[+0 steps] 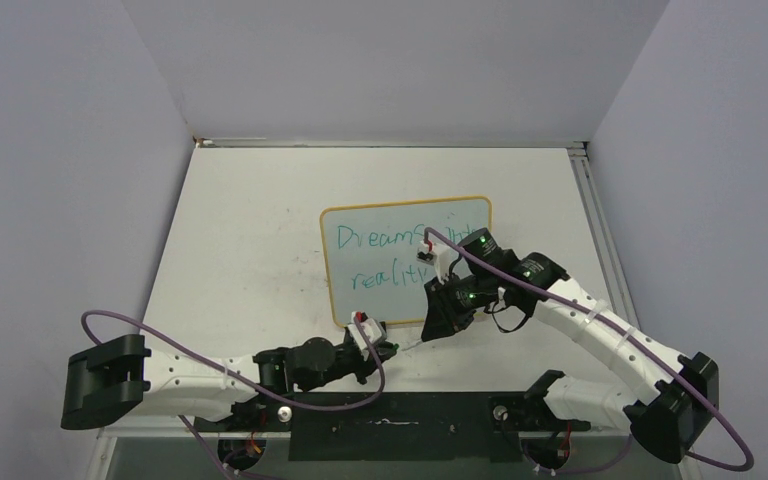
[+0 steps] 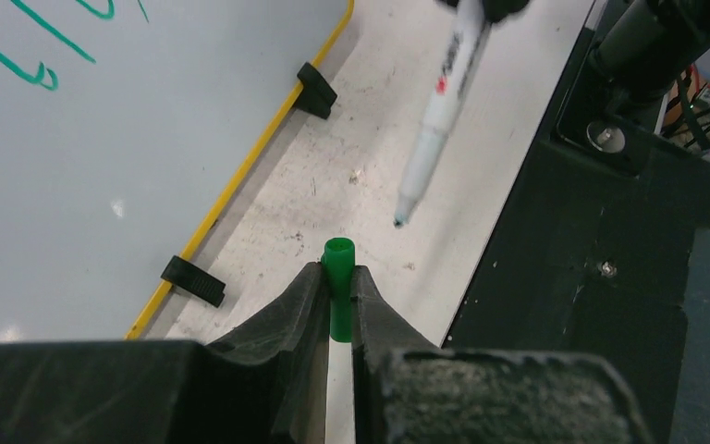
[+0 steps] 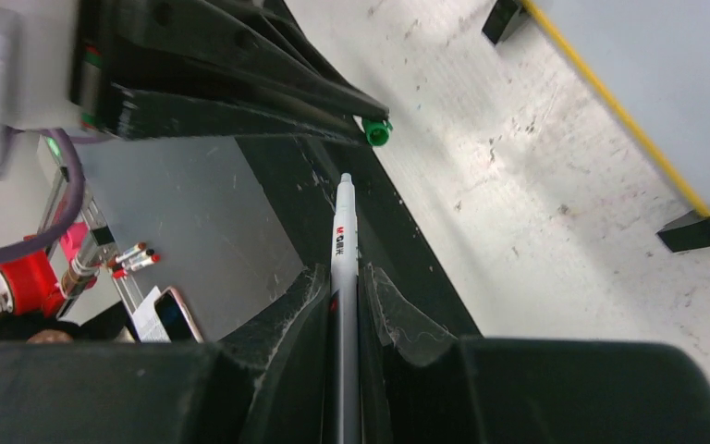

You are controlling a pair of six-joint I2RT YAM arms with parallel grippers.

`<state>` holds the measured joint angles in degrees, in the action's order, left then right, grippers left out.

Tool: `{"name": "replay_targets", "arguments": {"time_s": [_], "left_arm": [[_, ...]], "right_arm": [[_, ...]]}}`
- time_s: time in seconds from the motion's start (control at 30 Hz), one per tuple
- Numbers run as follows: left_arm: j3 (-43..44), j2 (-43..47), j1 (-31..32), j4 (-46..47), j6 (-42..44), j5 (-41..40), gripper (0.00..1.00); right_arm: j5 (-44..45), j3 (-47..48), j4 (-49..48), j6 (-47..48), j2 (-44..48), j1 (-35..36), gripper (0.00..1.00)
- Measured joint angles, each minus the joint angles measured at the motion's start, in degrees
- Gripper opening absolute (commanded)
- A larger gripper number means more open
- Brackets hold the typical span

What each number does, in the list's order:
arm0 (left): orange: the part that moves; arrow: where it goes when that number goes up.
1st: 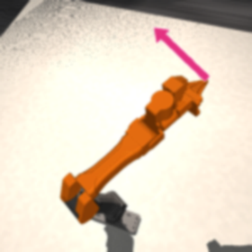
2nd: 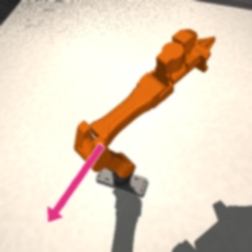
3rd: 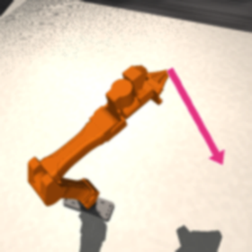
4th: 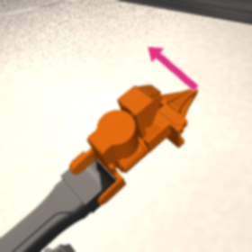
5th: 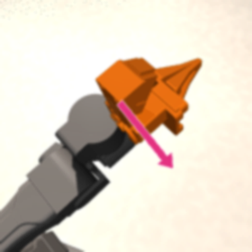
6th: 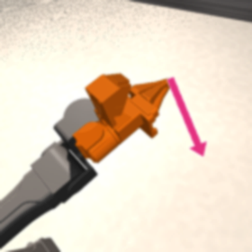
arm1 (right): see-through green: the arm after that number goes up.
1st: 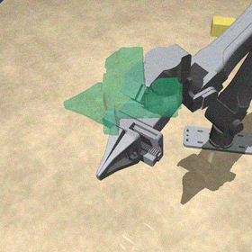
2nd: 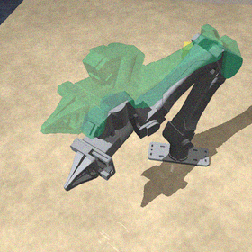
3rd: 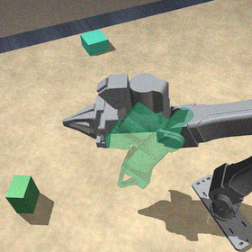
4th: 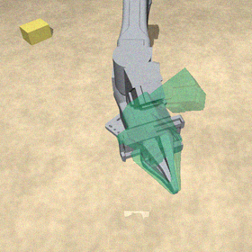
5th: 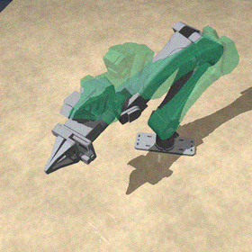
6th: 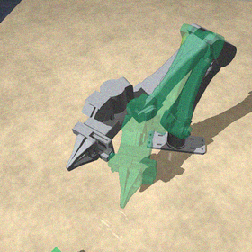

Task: Write a sentence on the whiteboard
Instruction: Close the whiteboard marker at the corner of the board.

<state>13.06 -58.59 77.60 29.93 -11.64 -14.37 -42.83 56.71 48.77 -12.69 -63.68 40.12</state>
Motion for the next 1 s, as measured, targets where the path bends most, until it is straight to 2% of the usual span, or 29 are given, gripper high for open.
{"name": "replay_targets", "arguments": {"time_s": [0.3,1.0], "left_arm": [[-2.2,-2.1,0.1,7.4,0.3,0.3,0.00],[-2.8,-3.8,1.5,8.5,0.1,2.5,0.00]], "right_arm": [[1.1,-3.5,-1.0,-0.7,-2.9,1.6,0.05],[3.4,-3.3,-2.3,-1.1,-3.2,1.6,0.05]]}}
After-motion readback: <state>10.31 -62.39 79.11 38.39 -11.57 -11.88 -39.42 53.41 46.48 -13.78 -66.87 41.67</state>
